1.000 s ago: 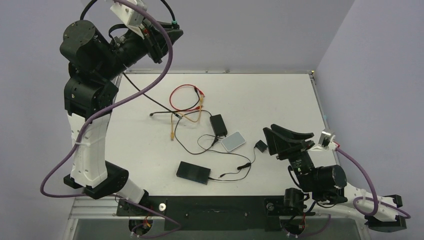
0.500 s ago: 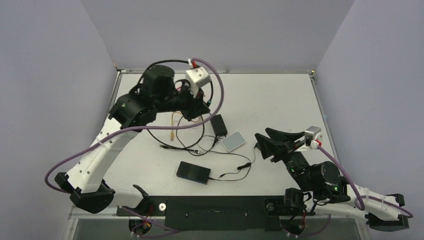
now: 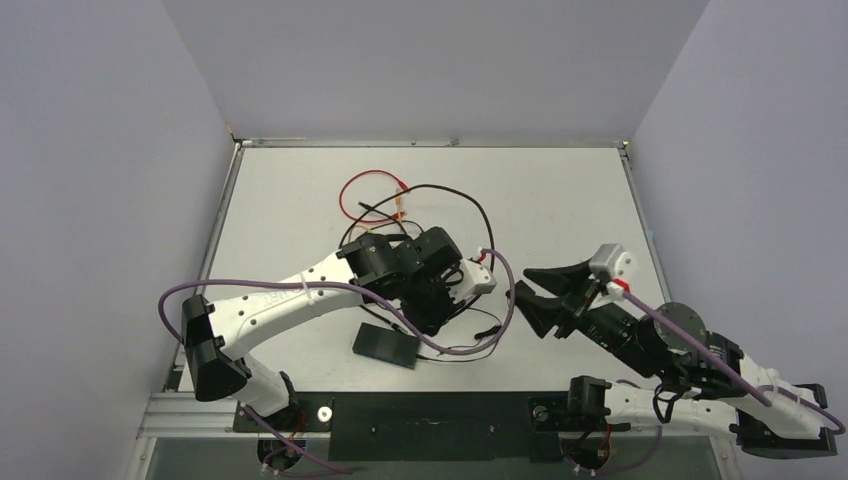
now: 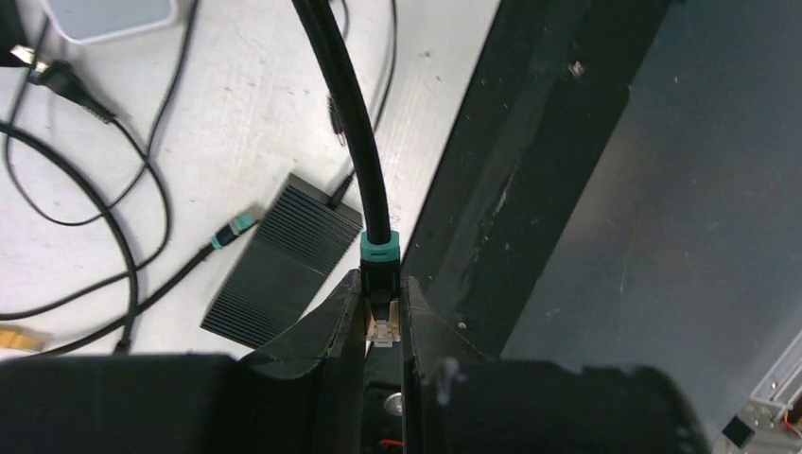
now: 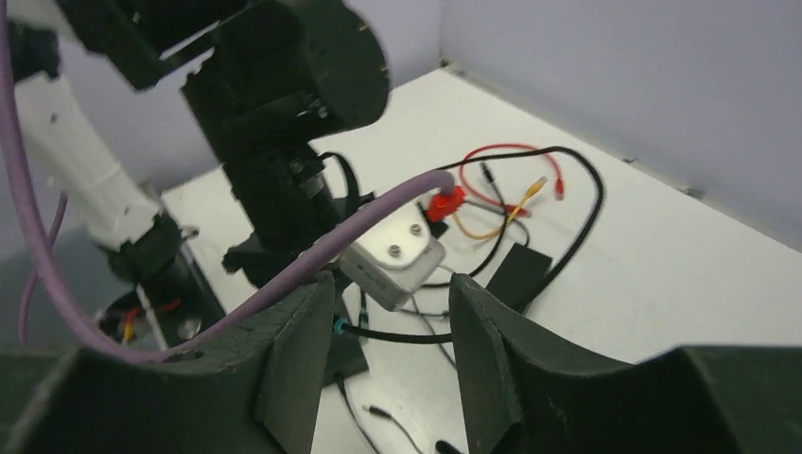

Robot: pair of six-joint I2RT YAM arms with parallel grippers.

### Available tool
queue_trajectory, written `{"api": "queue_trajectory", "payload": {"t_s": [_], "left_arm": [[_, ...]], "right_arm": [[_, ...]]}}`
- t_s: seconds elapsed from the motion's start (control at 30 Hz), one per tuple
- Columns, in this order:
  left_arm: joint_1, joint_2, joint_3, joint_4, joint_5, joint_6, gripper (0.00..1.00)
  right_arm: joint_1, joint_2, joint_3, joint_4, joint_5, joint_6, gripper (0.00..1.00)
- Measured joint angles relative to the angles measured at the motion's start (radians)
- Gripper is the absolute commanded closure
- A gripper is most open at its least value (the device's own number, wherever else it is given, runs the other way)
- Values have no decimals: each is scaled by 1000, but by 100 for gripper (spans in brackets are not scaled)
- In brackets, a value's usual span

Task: Insert the plug into the switch port
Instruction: Pick up the connector from the center of the board.

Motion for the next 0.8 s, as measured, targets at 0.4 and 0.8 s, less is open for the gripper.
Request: {"api": "queue_trajectory", "payload": {"t_s": [0.4, 0.8], "left_arm": [[-109, -117, -184, -10, -108, -85, 100], [-200, -368, -336, 29, -238, -203, 100]], "right_arm": [[0, 157, 32, -316, -532, -101, 47], [1, 142, -97, -301, -544, -267, 41]]}}
